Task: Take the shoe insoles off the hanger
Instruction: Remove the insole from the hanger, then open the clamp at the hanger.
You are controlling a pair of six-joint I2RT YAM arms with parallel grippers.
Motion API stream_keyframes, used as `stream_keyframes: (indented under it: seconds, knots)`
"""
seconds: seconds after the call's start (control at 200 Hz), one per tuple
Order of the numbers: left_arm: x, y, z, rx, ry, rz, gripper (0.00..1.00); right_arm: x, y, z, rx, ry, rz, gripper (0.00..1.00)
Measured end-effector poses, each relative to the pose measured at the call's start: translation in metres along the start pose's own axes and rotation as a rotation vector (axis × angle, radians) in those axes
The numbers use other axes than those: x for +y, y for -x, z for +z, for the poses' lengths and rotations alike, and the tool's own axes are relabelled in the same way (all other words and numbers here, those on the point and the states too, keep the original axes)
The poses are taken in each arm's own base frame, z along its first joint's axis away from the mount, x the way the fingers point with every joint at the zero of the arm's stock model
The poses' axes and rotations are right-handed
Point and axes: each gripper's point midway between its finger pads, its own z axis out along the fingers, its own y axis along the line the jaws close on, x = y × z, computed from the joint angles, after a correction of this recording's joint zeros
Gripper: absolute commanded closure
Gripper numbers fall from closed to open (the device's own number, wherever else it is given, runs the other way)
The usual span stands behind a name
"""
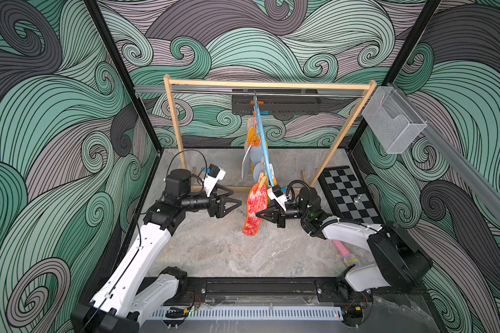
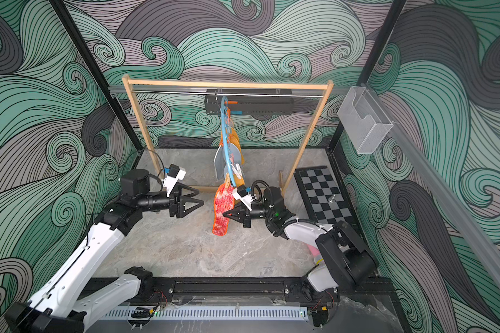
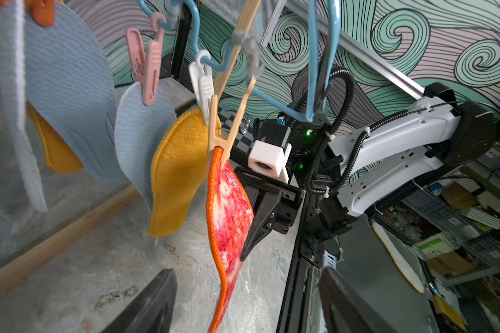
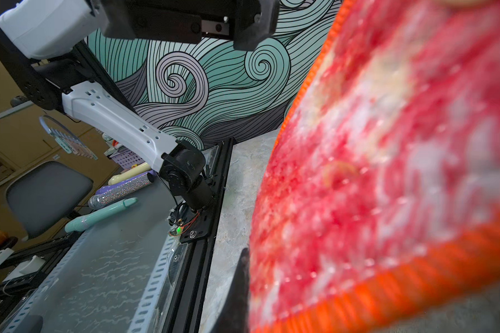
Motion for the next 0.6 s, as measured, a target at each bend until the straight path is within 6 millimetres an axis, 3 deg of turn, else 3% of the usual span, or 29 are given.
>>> stream_keyframes:
  seconds: [0.165, 0.34, 0.475, 0.6]
  knots:
    - [-0.003, 0.015, 0.018, 0.046, -0.048, 0.013, 0.26, 0.0, -0.013, -0.002, 0.016, -0.005, 0.027, 0.99]
    - [-0.01, 0.017, 0.029, 0.075, -0.074, 0.088, 0.26, 0.001, -0.012, -0.002, 0.004, 0.002, 0.025, 0.99]
    - [-0.001, 0.015, 0.036, 0.082, -0.069, 0.108, 0.26, 0.002, -0.01, -0.001, -0.004, 0.015, 0.026, 0.99]
    - [0.012, 0.013, 0.048, 0.091, -0.07, 0.105, 0.33, 0.005, -0.009, 0.0, -0.007, 0.027, 0.022, 0.99]
